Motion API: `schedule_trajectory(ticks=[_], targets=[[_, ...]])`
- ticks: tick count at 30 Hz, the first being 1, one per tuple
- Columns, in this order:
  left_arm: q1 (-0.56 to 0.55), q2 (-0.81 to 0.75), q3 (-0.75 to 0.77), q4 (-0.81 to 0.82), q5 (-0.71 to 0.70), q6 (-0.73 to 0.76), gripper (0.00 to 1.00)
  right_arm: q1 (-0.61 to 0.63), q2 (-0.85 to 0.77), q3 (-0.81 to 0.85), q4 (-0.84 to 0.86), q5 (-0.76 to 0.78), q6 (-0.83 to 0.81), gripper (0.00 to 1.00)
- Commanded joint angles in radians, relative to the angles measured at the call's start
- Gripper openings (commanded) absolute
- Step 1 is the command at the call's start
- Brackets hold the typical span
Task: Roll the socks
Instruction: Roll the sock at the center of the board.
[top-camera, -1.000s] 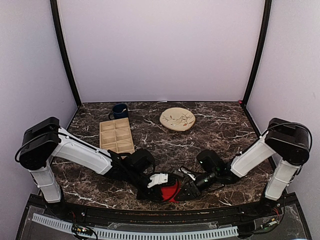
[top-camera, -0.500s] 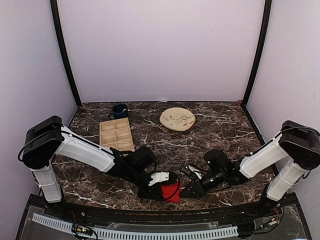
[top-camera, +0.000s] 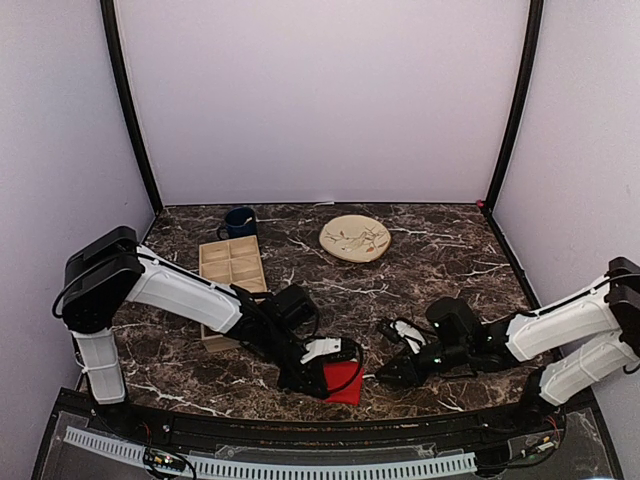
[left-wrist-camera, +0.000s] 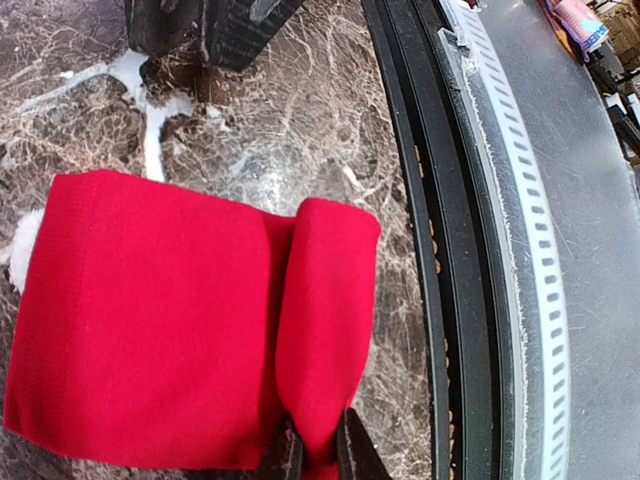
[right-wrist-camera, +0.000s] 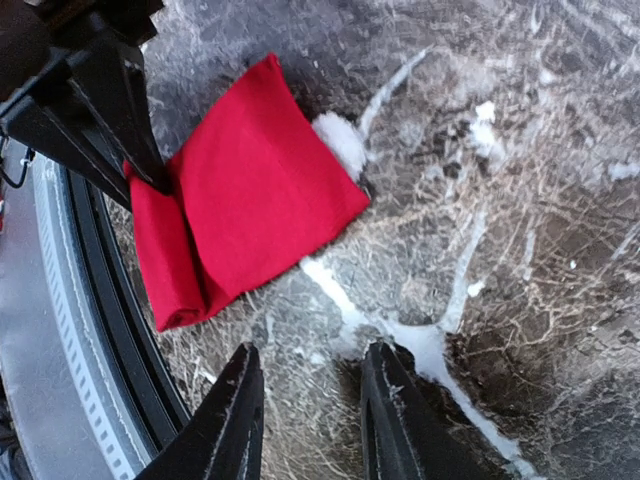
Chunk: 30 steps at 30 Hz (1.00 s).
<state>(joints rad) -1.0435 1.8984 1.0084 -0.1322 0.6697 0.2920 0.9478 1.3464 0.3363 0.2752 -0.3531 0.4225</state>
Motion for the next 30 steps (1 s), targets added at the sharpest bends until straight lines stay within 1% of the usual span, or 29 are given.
schedule_trajectory(ticks=[1,7,9,15,21,27,30], targets=[[0.02,0.044,0.027,-0.131,0.03,0.011,0.12,0.048,-0.053,-0.008,-0.025,0.127,-0.034,0.31],[0.042,0.095,0.09,-0.23,0.064,0.037,0.12,0.153,-0.095,0.017,-0.068,0.261,-0.078,0.31],[0.047,0.11,0.108,-0.257,0.106,0.045,0.12,0.192,-0.098,0.026,-0.075,0.296,-0.091,0.31],[0.064,0.159,0.168,-0.341,0.144,0.066,0.12,0.29,-0.123,0.046,-0.087,0.404,-0.133,0.31],[0.072,0.201,0.215,-0.396,0.167,0.08,0.12,0.349,-0.11,0.08,-0.102,0.439,-0.166,0.31],[0.078,0.222,0.234,-0.421,0.178,0.084,0.12,0.408,-0.035,0.134,-0.119,0.443,-0.207,0.32],[0.082,0.23,0.242,-0.435,0.183,0.088,0.12,0.431,0.003,0.167,-0.126,0.449,-0.226,0.35]])
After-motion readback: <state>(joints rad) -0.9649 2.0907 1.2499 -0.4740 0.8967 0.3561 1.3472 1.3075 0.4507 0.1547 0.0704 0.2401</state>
